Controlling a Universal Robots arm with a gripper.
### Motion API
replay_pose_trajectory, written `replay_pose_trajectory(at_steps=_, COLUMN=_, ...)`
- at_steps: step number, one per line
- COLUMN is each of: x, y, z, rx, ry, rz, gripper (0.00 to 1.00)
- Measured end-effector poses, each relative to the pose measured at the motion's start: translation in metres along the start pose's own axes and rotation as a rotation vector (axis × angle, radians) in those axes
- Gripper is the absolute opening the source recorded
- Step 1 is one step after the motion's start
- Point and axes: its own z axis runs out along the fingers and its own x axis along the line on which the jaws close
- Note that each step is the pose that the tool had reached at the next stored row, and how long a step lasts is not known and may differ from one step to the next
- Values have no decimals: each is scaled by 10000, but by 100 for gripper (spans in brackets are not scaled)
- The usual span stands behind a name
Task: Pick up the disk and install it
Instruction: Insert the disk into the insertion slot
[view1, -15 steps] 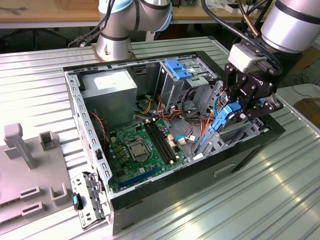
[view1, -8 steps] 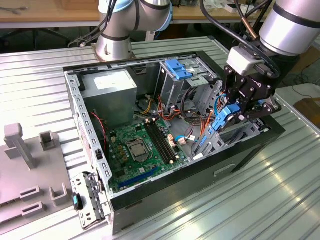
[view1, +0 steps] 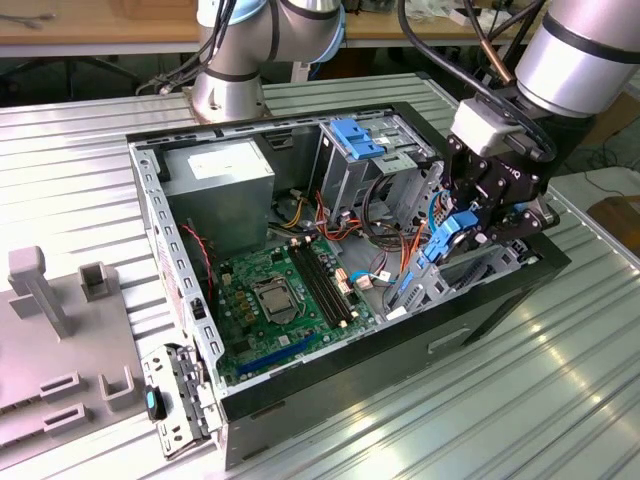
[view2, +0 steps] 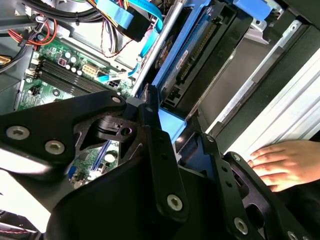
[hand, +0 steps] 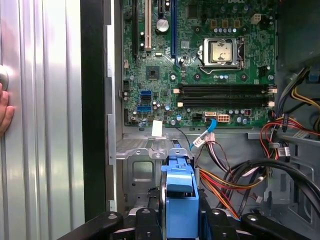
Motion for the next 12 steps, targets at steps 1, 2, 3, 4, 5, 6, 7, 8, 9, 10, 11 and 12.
replay_pose_trajectory(at_steps=1, x=0, y=0, z=6, rx=0, ry=-1, rz=0, gripper=37)
replay_pose_trajectory(at_steps=2, x=2, y=0, z=16, rx=2, ry=-3, rz=1, gripper=37)
replay_pose_trajectory(at_steps=3, x=2, y=0, z=23, rx=2, ry=-6, rz=0, gripper=37)
replay_pose_trajectory(at_steps=4, x=2, y=0, z=32, rx=0, ry=-2, rz=-1, gripper=37)
replay_pose_trajectory(at_steps=5, x=3, y=1, z=38, rx=0, ry=-1, rz=0, gripper=37)
replay_pose_trajectory(at_steps=6, x=3, y=1, z=40, rx=0, ry=-2, rz=0, gripper=37)
replay_pose_trajectory(at_steps=7, x=3, y=1, z=40, rx=1, ry=2, rz=0, gripper=37)
replay_pose_trajectory(at_steps=8, x=4, y=1, z=40, rx=0, ry=0, rz=0, gripper=37)
replay_pose_trajectory(at_steps=9, x=4, y=1, z=40, rx=0, ry=1, rz=0, gripper=37)
replay_pose_trajectory(at_steps=10, x=3, y=1, z=41, rx=0, ry=-1, rz=0, gripper=37)
replay_pose_trajectory(at_steps=11, x=3, y=1, z=41, rx=0, ry=-1, rz=0, gripper=37)
replay_pose_trajectory(at_steps=12, x=3, y=1, z=41, rx=0, ry=0, rz=0, gripper=37)
